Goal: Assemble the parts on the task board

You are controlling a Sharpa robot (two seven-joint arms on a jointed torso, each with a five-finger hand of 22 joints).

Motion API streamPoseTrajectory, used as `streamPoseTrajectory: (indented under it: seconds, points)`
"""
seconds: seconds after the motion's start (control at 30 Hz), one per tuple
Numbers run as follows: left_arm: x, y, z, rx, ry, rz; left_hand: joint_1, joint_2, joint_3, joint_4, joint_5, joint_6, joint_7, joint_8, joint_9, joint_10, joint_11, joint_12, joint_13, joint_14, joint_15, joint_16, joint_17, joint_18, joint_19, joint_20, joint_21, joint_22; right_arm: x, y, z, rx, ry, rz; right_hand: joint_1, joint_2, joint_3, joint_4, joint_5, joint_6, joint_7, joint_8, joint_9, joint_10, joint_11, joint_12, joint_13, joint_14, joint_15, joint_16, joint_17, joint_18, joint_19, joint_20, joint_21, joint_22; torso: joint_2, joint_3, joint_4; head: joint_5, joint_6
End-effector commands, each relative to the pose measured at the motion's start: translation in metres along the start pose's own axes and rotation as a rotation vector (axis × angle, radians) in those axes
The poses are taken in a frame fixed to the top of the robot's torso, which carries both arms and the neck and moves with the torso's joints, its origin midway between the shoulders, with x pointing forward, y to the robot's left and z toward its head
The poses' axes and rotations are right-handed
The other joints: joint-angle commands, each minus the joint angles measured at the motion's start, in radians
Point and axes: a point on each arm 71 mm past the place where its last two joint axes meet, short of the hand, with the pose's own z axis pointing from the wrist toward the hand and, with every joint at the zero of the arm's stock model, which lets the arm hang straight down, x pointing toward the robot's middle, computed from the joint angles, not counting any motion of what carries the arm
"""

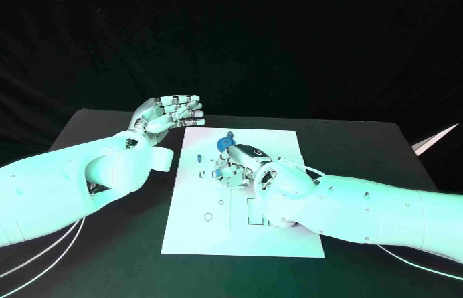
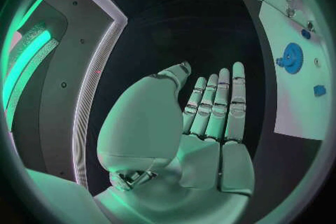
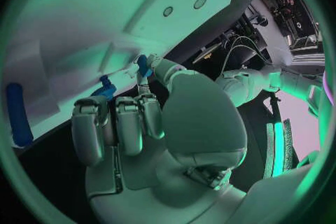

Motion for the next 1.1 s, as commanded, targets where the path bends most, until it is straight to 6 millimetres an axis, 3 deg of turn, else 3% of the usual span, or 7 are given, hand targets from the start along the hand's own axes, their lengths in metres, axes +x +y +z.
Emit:
streamPoseTrajectory:
  seconds: [0.03, 1.1]
  points:
    - [0.0015, -0.0004, 0.0005, 0.002, 0.006, -0.002, -0.014, -0.014, 0.018, -0.011, 0.004, -0.007, 0.033, 0.009, 0.014, -0.003, -0.003, -0.007, 0.014, -0.012, 0.000, 0.000, 0.016, 0.002, 0.006, -0.002, 0.019, 0.014, 0.0015, -0.0014, 0.0003, 0.010, 0.004, -0.010, -0.029, 0.032, 0.060, -0.008, 0.014, 0.014, -0.005, 0.082, 0.067, -0.001, -0.005, -0.003, 0.150, 0.115, -0.004, 0.014, 0.275, -0.036, 0.105, -0.008, 0.023, 0.273, 0.000, -0.0001, 0.0003, 0.001, -0.002]
    - [0.0007, 0.0003, 0.0008, -0.002, 0.006, -0.002, -0.014, -0.014, 0.018, -0.011, 0.004, -0.007, 0.033, 0.009, 0.014, -0.003, -0.003, -0.007, 0.014, -0.012, 0.000, 0.000, 0.016, 0.002, 0.006, -0.002, 0.019, 0.014, 0.0057, -0.0052, 0.0026, 0.037, 0.014, -0.043, -0.071, 0.004, 0.046, 0.004, 0.013, 0.006, -0.005, 0.091, 0.067, -0.001, -0.004, -0.005, 0.149, 0.115, -0.003, 0.014, 0.275, -0.036, 0.105, -0.008, 0.023, 0.273, -0.001, -0.0004, -0.0009, 0.001, -0.005]
